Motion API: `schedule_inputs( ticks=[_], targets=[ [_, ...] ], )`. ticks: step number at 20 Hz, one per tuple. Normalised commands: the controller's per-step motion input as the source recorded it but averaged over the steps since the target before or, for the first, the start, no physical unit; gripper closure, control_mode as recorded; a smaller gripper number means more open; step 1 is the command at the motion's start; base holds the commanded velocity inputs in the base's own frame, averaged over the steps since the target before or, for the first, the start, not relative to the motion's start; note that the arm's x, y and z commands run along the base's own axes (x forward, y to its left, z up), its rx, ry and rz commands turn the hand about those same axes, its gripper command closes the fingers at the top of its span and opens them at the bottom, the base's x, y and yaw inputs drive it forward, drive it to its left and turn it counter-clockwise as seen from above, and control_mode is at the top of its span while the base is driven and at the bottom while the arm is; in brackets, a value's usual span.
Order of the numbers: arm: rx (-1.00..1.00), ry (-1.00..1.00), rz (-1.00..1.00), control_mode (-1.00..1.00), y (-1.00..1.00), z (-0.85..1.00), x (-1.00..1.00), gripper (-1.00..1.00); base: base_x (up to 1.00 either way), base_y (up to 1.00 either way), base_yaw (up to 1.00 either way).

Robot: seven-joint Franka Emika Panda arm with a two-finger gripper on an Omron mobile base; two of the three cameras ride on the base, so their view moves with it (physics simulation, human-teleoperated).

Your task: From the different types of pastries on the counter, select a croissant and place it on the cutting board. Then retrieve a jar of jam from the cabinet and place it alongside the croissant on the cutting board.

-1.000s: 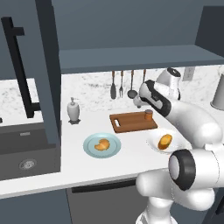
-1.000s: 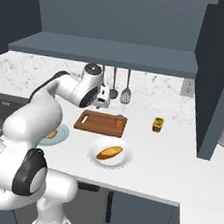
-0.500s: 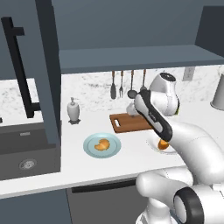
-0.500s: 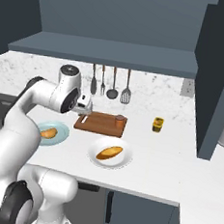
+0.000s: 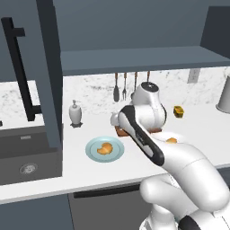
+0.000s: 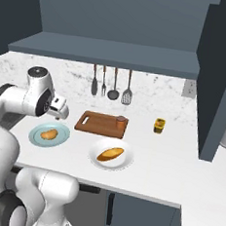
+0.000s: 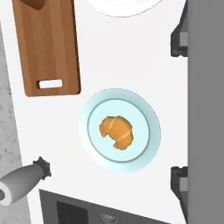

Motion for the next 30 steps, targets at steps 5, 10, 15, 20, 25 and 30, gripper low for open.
schedule_inputs(
  ticks=[5,10,15,20,25,30],
  targets=[
    [0.0,0.1,-0.06,-1.0,0.33,0.0,-0.04,-1.0,0.0,0.0,0.0],
    [0.0,0.17,-0.05,-1.0,0.18,-0.02,0.14,-1.0,0.0,0.0,0.0],
    [0.0,0.1,-0.05,-1.0,0.27,-0.11,0.0,-1.0,0.0,0.0,0.0],
    [0.0,0.04,-0.03,-1.0,0.06,-0.29,0.13,-1.0,0.0,0.0,0.0],
    [0.0,0.0,-0.04,-1.0,0.0,-0.19,0.4,-1.0,0.0,0.0,0.0],
    [0.01,0.0,-0.03,-1.0,0.0,0.0,0.41,-1.0,0.0,0.0,0.0]
  ],
)
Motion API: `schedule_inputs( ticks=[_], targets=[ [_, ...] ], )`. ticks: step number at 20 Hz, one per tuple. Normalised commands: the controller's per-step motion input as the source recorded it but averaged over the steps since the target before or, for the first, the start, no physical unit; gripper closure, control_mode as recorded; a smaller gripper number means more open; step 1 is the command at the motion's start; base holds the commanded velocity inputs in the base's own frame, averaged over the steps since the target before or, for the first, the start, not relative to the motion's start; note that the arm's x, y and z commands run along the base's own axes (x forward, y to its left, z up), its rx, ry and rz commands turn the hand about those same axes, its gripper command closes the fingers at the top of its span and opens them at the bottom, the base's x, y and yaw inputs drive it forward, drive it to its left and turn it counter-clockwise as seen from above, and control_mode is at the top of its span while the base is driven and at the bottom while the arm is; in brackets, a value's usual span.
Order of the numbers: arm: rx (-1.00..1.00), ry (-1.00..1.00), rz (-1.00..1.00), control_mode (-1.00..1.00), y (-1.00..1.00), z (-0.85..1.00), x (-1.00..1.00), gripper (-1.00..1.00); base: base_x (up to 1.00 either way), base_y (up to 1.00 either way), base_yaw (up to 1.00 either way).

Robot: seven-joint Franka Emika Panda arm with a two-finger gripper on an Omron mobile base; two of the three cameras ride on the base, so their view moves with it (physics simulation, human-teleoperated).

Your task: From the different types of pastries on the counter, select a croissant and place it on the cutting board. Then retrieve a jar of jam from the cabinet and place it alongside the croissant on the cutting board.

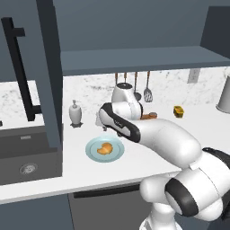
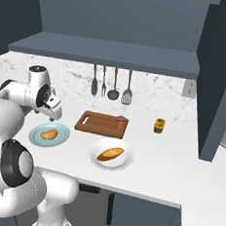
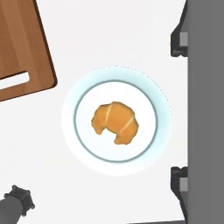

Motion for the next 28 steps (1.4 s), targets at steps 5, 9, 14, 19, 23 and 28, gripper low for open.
schedule_inputs(
  ticks=[5,9,14,19,23,28],
  targets=[
    [0.02,0.05,0.0,-1.0,0.0,-0.01,0.12,-1.0,0.0,0.0,0.0],
    [0.0,0.02,-0.02,-1.0,0.02,-0.09,0.05,-1.0,0.0,0.0,0.0],
    [0.0,0.0,-0.02,-1.0,0.02,-0.19,0.15,-1.0,0.0,0.0,0.0],
    [0.01,0.04,-0.02,-1.0,0.0,-0.14,0.29,-1.0,0.0,0.0,0.0],
    [0.01,0.0,-0.02,-1.0,0.07,0.0,0.06,-1.0,0.0,0.0,0.0],
    [0.0,0.01,-0.03,-1.0,0.07,-0.15,-0.11,-1.0,0.0,0.0,0.0]
  ],
)
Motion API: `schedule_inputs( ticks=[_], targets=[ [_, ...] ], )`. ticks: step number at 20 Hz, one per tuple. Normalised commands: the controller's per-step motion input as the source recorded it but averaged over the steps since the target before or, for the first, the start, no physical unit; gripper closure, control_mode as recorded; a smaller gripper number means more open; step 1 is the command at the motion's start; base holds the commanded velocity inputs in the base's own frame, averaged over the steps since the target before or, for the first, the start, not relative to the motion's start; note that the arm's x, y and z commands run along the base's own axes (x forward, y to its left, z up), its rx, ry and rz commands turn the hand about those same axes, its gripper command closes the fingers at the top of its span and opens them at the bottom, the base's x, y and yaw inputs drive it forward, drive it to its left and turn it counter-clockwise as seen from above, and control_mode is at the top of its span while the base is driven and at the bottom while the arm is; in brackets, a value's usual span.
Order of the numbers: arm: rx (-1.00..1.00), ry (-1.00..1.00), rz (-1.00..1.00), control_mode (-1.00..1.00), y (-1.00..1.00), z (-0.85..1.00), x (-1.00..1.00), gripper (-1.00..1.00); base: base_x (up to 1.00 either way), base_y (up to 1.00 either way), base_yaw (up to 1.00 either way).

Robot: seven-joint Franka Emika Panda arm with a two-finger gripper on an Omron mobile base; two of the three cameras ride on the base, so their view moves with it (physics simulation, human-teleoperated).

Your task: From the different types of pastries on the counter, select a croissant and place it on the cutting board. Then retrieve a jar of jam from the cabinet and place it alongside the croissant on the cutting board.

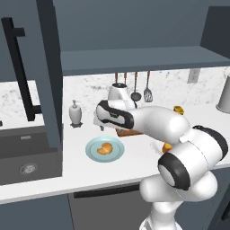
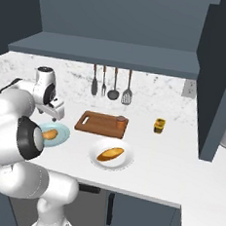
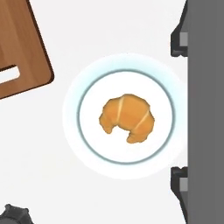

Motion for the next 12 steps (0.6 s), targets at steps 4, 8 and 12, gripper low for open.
schedule_inputs(
  ticks=[4,8,12],
  targets=[
    [0.0,0.03,-0.03,-1.0,0.0,-0.27,0.0,-1.0,0.0,0.0,0.0],
    [0.0,0.04,-0.02,-1.0,0.0,-0.27,0.0,-1.0,0.0,0.0,0.0],
    [0.0,0.06,-0.02,-1.0,0.0,-0.24,0.0,-1.0,0.0,0.0,0.0]
  ],
)
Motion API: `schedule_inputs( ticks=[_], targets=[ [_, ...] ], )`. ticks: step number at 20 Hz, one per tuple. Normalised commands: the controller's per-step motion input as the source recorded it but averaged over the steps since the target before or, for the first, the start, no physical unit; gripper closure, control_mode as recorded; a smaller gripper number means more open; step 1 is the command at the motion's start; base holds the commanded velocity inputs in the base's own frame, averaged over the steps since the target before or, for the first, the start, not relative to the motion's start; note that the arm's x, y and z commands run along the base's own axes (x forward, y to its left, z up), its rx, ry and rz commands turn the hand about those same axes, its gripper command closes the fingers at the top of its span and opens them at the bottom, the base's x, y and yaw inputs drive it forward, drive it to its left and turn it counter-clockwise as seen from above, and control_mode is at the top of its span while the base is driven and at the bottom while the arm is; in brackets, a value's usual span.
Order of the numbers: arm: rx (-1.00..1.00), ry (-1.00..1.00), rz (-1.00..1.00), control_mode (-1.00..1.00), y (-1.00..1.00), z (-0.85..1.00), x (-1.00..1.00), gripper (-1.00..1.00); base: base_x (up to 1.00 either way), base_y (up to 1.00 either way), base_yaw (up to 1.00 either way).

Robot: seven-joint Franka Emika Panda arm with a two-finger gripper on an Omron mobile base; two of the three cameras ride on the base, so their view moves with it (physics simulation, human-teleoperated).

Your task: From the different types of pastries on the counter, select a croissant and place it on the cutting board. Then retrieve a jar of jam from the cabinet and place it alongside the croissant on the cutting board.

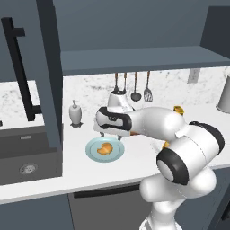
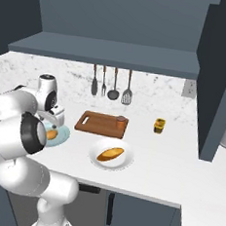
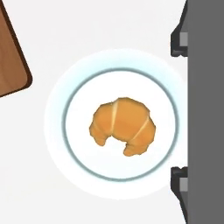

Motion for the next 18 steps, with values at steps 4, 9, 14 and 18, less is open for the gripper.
schedule_inputs(
  ticks=[4,9,14,18],
  targets=[
    [0.0,0.02,-0.03,-1.0,0.0,-0.24,0.06,-1.0,0.0,0.0,0.0],
    [0.0,0.0,-0.04,-1.0,0.02,-0.28,0.07,-1.0,0.0,0.0,0.0],
    [0.0,0.01,-0.04,-1.0,0.04,-0.23,0.14,-1.0,0.0,0.0,0.0],
    [0.0,0.04,-0.02,-1.0,0.01,-0.12,0.0,-1.0,0.0,0.0,0.0]
  ],
)
